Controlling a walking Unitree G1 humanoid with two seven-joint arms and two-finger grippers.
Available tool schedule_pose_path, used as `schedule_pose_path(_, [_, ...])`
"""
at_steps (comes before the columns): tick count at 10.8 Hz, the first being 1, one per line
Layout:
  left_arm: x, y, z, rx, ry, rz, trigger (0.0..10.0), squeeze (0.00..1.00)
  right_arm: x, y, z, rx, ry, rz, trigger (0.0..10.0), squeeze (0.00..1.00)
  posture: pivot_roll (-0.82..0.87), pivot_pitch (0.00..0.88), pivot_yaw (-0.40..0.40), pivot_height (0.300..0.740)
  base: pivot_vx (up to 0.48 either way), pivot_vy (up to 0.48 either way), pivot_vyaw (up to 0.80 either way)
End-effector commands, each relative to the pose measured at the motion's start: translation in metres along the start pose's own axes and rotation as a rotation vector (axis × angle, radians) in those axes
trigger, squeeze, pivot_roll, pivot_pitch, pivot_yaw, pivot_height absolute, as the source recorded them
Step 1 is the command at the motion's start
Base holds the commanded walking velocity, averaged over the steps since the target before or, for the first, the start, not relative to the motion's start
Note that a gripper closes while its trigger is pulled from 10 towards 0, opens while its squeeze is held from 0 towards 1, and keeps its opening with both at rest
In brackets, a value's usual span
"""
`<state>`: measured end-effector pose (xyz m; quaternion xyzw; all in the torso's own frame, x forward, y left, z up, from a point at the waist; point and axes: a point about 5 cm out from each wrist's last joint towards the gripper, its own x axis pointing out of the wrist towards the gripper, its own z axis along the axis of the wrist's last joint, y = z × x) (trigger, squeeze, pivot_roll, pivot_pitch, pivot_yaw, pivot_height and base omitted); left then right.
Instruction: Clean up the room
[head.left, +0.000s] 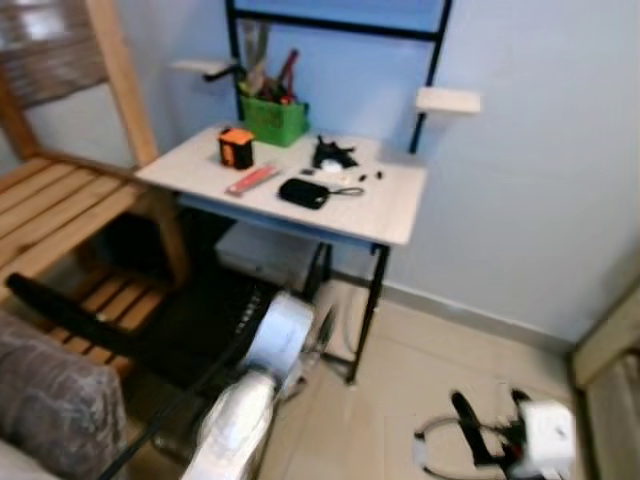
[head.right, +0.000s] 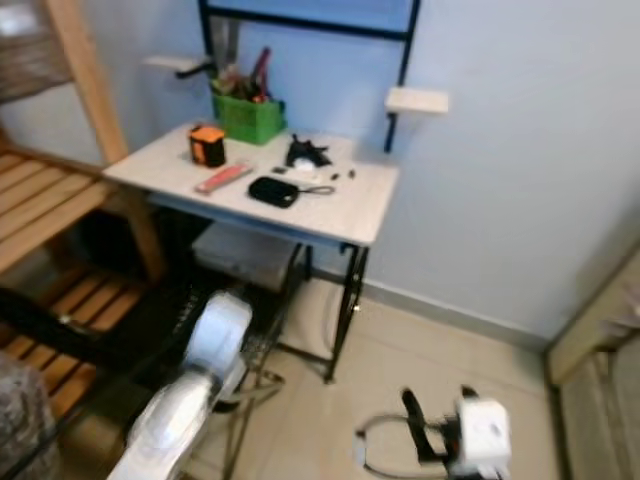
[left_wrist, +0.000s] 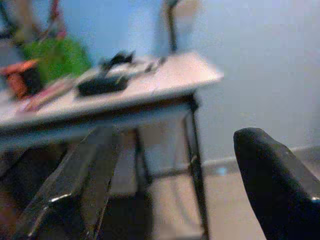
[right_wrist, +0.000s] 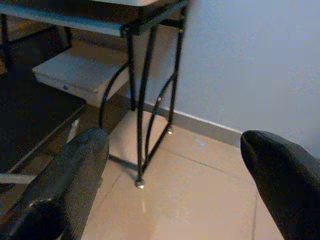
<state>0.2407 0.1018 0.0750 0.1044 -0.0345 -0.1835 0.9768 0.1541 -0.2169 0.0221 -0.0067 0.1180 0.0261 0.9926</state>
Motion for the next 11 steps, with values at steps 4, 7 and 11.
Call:
schedule_pose_path(4, [0.005,0.018,0.017,0.009,-0.034,0.112,10.0,0.0,0.011,0.005,0.011,-0.015,-0.049,0.027,10.0,0.0,0.1,0.0,-0.02,0.731,0.0,0.0,0.0])
schedule_pose_path(7, [0.003,0.025,0.014,-0.002,0.007,0.127,10.0,0.0,0.019,0.01,0.014,-0.062,-0.064,0.062,10.0,0.0,0.11,0.0,-0.013,0.731,0.0,0.0,0.0])
schedule_pose_path(11, [0.003,0.025,0.014,-0.002,0.007,0.127,10.0,0.0,0.019,0.01,0.014,-0.062,-0.064,0.062,10.0,0.0,0.11,0.0,-0.013,0.731,0.0,0.0,0.0])
